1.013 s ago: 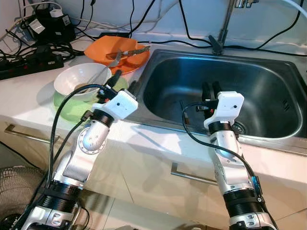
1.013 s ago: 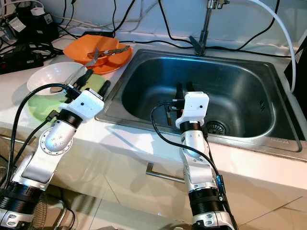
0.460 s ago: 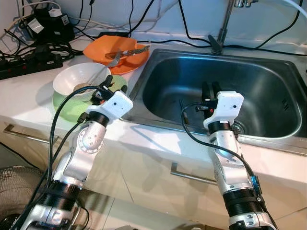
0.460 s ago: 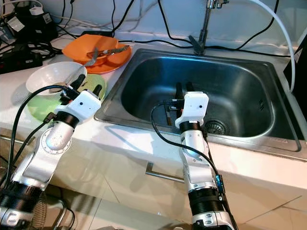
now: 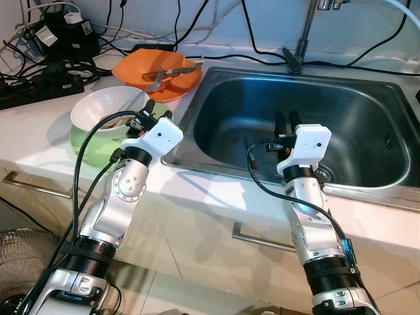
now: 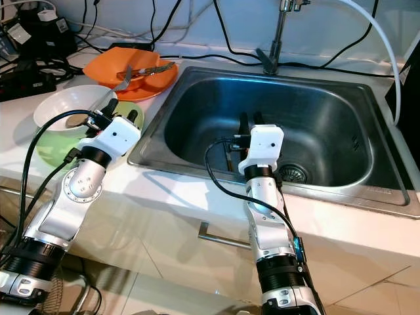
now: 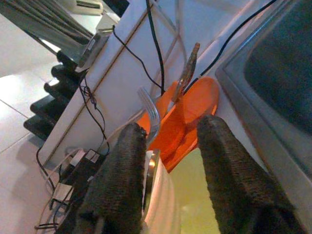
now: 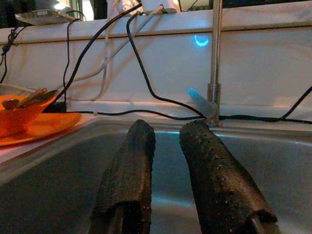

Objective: Kitchen organization

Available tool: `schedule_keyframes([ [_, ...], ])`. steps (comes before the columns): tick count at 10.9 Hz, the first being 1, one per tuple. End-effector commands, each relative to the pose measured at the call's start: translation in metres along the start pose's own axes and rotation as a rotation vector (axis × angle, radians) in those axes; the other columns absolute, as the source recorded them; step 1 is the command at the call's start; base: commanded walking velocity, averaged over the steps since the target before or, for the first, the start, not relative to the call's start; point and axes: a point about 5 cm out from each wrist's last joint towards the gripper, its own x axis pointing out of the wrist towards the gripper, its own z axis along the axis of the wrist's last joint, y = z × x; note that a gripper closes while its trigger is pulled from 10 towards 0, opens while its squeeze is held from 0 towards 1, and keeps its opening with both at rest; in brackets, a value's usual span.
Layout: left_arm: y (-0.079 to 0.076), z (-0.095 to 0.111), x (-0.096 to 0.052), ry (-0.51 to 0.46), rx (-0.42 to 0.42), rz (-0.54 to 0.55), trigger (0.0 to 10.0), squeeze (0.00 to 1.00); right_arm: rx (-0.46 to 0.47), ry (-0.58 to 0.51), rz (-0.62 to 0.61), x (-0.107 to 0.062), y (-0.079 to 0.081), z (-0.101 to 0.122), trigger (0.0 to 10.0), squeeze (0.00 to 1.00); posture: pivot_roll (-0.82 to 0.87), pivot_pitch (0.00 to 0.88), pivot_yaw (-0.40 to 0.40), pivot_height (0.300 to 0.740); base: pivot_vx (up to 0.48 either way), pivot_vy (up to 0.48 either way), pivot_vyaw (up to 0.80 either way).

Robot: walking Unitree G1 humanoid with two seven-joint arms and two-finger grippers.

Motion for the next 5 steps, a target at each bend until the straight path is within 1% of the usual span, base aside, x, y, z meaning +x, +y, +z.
schedule_keyframes([
  [1,0.0036,0.0027,0.0040,-0.009,0.016,0.015,0.0,0.00,0.003,0.015,-0.008,0.0001,0.0000,-0.0039,10.0,0.00,0.03,0.036,0.063,0.740,0.000,0.000,0.00],
  [4,0.0064,0.0024,0.0048,-0.016,0.067,0.026,0.0,0.00,0.005,0.017,-0.012,0.0002,0.0003,-0.0048,10.0,0.00,0.02,0.033,0.066,0.740,0.000,0.000,0.00],
  [5,0.0087,0.0062,0.0063,-0.038,0.129,0.036,0.0,0.00,0.004,0.018,-0.012,0.0003,0.0001,-0.0052,10.0,0.00,0.02,0.033,0.067,0.740,0.000,0.000,0.00],
])
